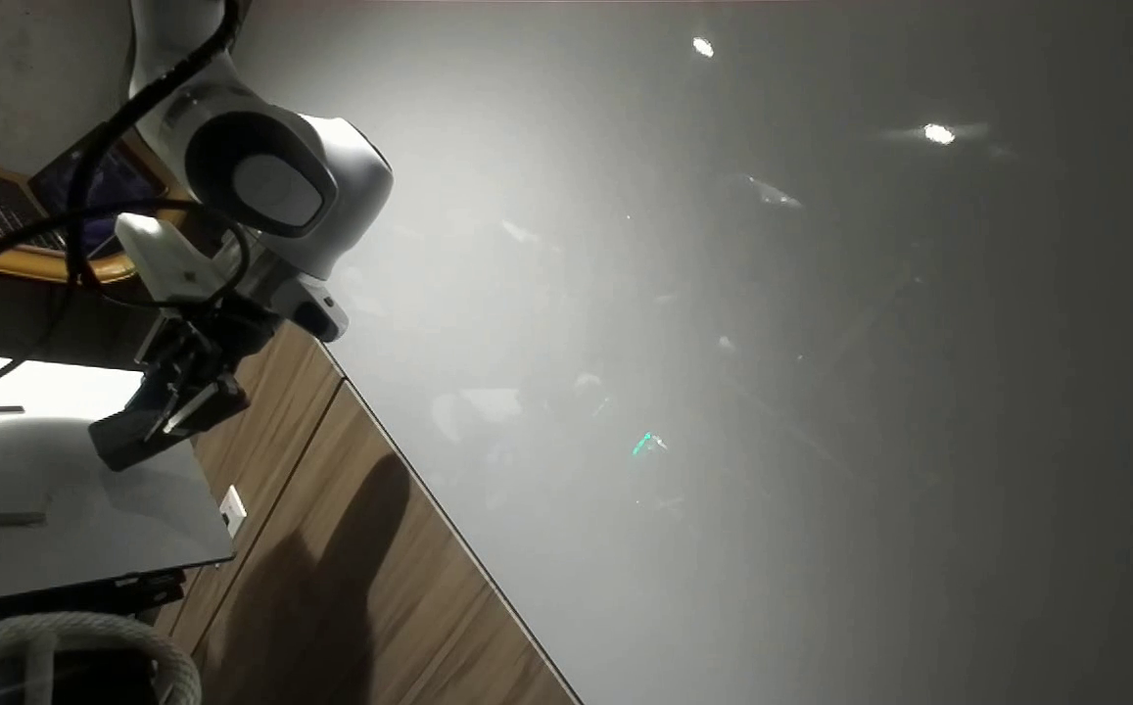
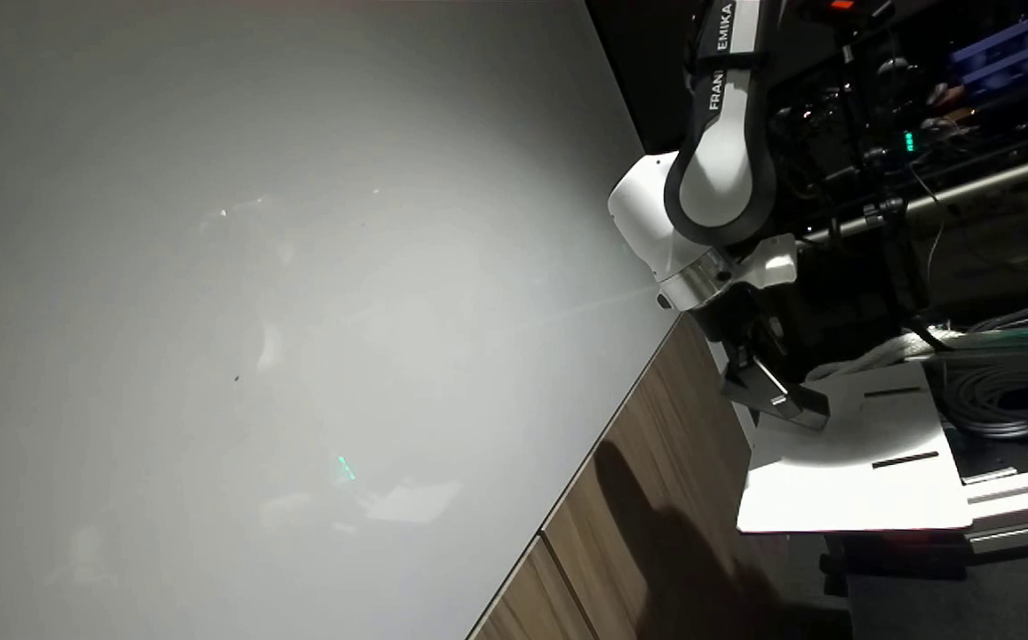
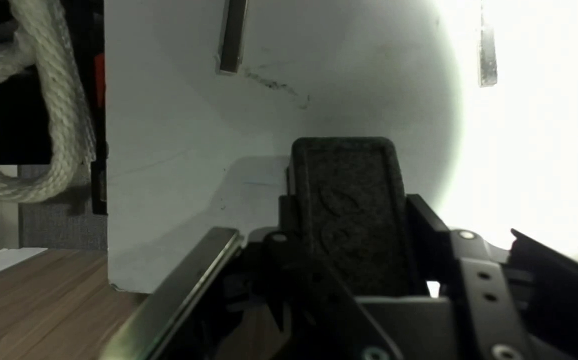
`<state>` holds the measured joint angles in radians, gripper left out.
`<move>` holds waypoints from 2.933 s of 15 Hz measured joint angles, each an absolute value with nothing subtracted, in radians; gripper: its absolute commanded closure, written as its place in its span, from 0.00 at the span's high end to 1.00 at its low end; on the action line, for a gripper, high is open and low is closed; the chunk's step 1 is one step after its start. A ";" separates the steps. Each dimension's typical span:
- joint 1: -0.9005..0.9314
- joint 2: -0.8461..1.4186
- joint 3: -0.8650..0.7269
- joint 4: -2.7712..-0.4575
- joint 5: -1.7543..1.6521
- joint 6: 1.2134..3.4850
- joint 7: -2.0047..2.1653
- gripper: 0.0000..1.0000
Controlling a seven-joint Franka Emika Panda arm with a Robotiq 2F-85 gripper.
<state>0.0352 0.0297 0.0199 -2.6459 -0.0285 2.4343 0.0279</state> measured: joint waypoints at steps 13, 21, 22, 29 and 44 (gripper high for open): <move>0.030 0.107 0.019 -2.598 0.007 2.433 0.026 0.29; 0.030 0.110 0.019 -2.595 0.007 2.429 0.026 0.85; 0.030 0.113 0.019 -2.594 0.007 2.429 0.026 0.94; 0.030 0.177 0.019 -2.585 0.010 2.429 0.026 1.00; 0.039 0.151 0.048 -2.563 -0.003 2.430 0.019 1.00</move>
